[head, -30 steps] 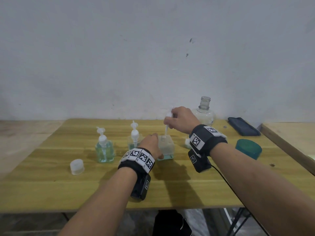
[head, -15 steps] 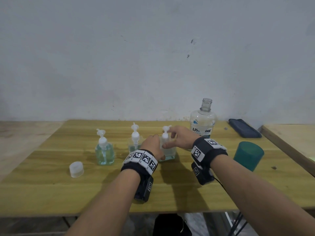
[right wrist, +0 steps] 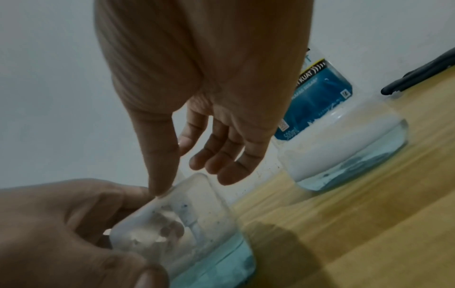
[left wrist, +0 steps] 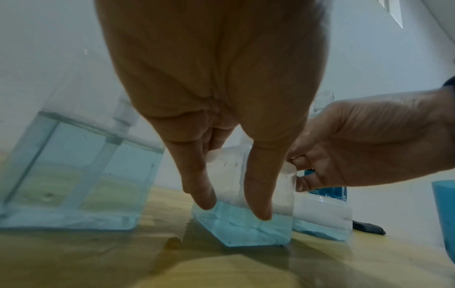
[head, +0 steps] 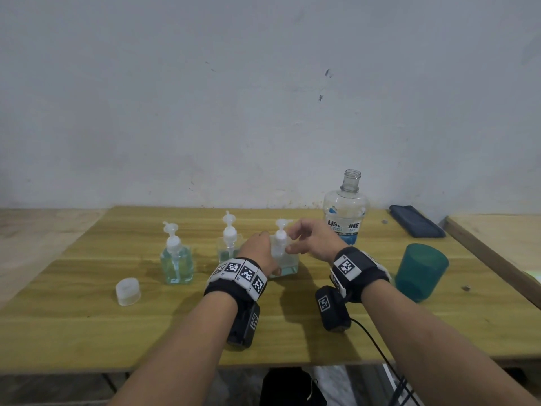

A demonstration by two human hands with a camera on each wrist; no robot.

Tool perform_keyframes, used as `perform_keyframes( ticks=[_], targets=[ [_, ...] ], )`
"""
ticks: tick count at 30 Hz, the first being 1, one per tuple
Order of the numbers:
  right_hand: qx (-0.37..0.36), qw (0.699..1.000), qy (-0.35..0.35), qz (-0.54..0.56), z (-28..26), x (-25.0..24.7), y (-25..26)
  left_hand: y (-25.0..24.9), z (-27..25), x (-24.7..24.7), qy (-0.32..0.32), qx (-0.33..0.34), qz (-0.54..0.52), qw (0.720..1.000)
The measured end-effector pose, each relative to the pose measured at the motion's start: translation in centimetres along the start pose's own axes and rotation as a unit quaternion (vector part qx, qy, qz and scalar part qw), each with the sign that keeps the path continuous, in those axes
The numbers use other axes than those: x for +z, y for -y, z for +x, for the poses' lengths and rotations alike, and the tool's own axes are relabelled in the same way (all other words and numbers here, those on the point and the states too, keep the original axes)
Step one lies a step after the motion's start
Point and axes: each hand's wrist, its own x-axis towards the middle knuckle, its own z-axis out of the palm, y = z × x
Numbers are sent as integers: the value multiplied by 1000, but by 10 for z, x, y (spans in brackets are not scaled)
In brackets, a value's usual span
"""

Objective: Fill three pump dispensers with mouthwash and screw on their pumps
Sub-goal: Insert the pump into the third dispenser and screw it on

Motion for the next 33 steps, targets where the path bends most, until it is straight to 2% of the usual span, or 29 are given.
perform_keyframes(
  ticks=[6, 10, 14, 18, 23, 27, 33],
  targets=[
    [27, 999, 17, 33, 2, 4, 4, -1, 0, -1, 3, -5, -2, 1000],
    [26, 1000, -2, 7, 4, 4, 6, -2, 0, -1, -1, -10, -7, 1000],
    [10, 999, 9, -32, 5, 7, 9, -5, 0, -2, 3, -13, -12, 1000],
    [4, 995, -31, -99, 8, 13, 12, -5, -1, -2, 5, -23, -23, 999],
    [12, 993, -4, -117, 8, 12, 15, -5, 0, -2, 6, -30, -33, 999],
    [4, 977, -57, -207, 9, 18, 11, -6, 0, 1, -5, -43, -52, 998],
    [19, 933, -155, -325, 4, 42, 16, -11, -3, 4, -20, -67, -84, 994]
  ],
)
